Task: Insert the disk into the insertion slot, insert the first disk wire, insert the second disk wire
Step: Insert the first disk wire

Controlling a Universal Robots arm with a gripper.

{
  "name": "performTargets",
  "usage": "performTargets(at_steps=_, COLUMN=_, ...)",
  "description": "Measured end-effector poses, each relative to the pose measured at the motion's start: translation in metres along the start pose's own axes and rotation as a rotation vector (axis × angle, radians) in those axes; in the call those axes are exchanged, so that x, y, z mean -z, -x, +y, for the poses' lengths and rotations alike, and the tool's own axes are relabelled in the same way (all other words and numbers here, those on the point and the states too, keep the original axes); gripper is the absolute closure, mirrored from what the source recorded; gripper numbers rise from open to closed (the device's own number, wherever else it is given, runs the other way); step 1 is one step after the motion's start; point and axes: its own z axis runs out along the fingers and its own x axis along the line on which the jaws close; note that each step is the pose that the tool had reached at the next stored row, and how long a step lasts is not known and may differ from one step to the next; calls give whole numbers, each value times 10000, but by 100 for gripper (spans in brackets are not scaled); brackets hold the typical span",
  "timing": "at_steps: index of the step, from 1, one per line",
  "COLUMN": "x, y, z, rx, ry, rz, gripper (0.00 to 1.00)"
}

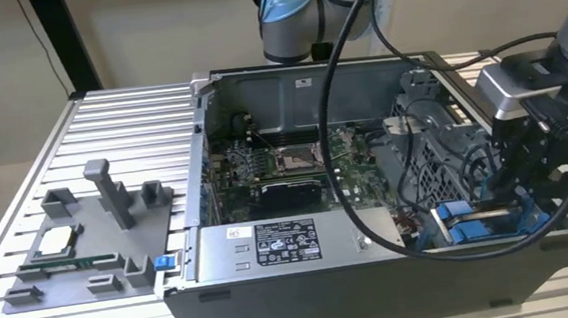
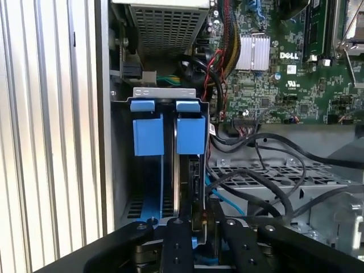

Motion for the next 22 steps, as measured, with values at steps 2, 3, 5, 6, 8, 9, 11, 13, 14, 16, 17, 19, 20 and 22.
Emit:
performTargets(at_steps=2, x=90, y=10, z=-5, rx=1, ry=0, rz=3, gripper=100)
performTargets(at_steps=3, x=137, y=15, z=-7, rx=1, ry=0, rz=2, gripper=100)
performTargets(at_steps=5, x=226, y=25, z=-11, rx=0, ry=0, rz=-1, gripper=100)
performTargets(at_steps=6, x=255, y=28, z=-13, rx=0, ry=0, rz=-16, gripper=100)
performTargets(at_steps=8, x=258, y=28, z=-14, rx=4, ry=1, rz=-31, gripper=100)
performTargets(at_steps=9, x=259, y=29, z=-20, rx=12, ry=2, rz=-29, gripper=100)
performTargets(at_steps=11, x=258, y=29, z=-64, rx=29, ry=7, rz=-33, gripper=100)
performTargets(at_steps=13, x=255, y=29, z=-123, rx=37, ry=33, rz=-41, gripper=100)
performTargets(at_steps=14, x=254, y=30, z=-152, rx=40, ry=49, rz=-44, gripper=100)
performTargets(at_steps=16, x=251, y=30, z=-209, rx=46, ry=86, rz=-50, gripper=100)
performTargets(at_steps=17, x=251, y=30, z=-234, rx=47, ry=106, rz=-52, gripper=0)
performTargets(at_steps=19, x=248, y=30, z=-279, rx=50, ry=156, rz=-59, gripper=0)
performTargets(at_steps=20, x=247, y=30, z=-302, rx=47, ry=194, rz=-61, gripper=0)
performTargets(at_steps=22, x=245, y=27, z=-351, rx=37, ry=281, rz=-64, gripper=0)
